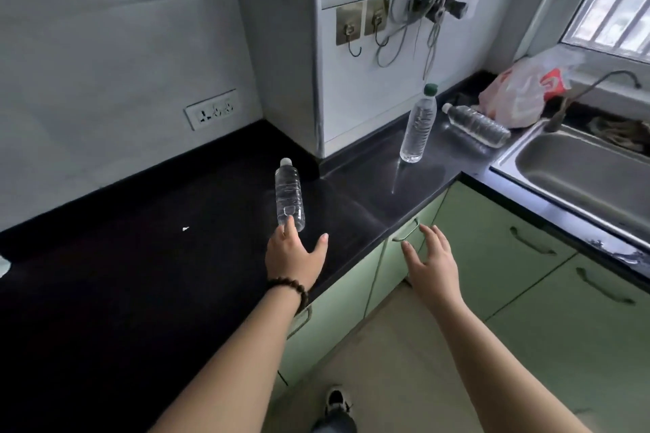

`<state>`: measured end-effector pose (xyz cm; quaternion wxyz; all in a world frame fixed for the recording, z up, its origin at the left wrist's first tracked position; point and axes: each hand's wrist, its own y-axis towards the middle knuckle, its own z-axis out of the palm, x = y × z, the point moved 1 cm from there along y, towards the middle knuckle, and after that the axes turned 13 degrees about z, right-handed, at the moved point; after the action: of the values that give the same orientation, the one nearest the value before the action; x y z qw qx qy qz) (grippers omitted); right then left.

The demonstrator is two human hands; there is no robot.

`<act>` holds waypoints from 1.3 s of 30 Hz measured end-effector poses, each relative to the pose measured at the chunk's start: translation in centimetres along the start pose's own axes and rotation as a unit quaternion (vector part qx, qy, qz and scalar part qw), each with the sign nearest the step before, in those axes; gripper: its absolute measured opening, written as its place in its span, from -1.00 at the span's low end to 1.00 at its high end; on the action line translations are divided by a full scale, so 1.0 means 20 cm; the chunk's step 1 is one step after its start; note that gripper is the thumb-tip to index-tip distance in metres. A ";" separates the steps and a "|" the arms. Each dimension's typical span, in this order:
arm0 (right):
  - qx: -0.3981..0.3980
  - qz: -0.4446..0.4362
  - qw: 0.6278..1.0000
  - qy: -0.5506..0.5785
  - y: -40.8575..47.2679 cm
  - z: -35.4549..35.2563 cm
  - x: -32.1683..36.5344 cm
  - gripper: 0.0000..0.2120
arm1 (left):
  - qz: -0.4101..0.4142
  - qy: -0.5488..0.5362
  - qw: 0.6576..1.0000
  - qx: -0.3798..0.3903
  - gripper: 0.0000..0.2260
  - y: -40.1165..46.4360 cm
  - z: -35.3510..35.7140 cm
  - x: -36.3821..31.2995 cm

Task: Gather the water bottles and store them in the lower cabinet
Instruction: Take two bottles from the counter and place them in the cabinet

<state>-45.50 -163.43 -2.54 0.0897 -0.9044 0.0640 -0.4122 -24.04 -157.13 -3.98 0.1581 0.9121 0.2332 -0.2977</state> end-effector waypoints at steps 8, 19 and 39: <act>0.030 -0.014 0.998 -0.053 0.59 0.18 0.13 -0.47 | -0.137 0.049 0.989 -0.011 -0.22 0.64 0.17 0.06; 0.073 -0.021 0.994 -0.085 1.07 0.34 0.31 -0.47 | -0.236 0.158 0.957 0.055 -0.18 0.91 0.34 0.19; 0.070 -0.031 0.990 0.115 1.91 -0.01 0.41 0.12 | -0.261 -0.024 0.940 -0.218 -0.43 0.74 0.54 -0.32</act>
<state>-41.79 -202.24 -4.61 0.1323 -0.8439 0.0166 -0.5197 -26.03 -176.45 -6.17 0.2754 0.7554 0.5180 -0.2917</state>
